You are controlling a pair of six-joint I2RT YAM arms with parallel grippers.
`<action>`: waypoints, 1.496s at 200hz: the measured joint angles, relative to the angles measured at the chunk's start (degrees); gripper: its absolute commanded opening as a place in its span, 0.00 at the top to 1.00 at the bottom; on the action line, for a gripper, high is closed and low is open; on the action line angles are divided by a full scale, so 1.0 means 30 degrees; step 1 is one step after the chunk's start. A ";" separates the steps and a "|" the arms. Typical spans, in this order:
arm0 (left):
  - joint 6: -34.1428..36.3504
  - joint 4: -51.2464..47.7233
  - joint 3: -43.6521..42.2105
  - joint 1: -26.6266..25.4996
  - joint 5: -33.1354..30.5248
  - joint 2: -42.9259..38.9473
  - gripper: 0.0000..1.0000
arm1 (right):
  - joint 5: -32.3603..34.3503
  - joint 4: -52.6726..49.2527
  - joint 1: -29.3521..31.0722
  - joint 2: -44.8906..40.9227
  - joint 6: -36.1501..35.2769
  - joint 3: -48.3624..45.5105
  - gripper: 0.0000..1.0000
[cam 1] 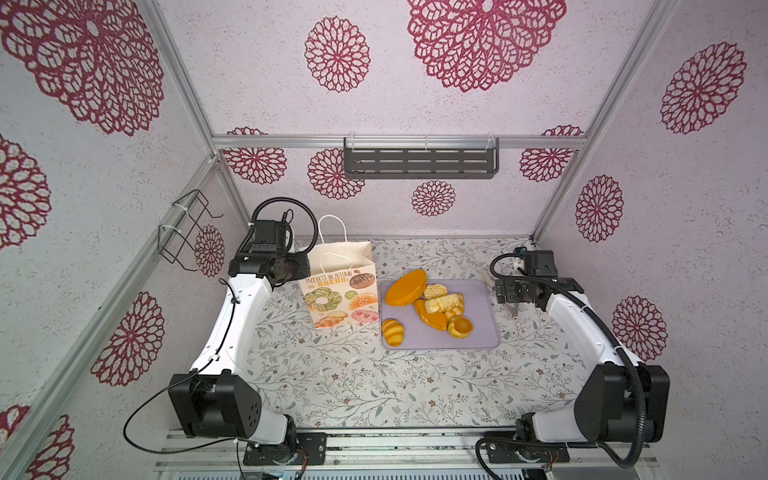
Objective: Place the fake bread into the paper bag
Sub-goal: 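Lower the right gripper over the metal tongs and close on them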
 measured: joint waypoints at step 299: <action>-0.0860 0.0379 -0.0539 0.0000 -0.0291 -0.0313 0.79 | -0.1443 -0.1056 -0.1545 0.9158 -0.0882 0.4677 0.01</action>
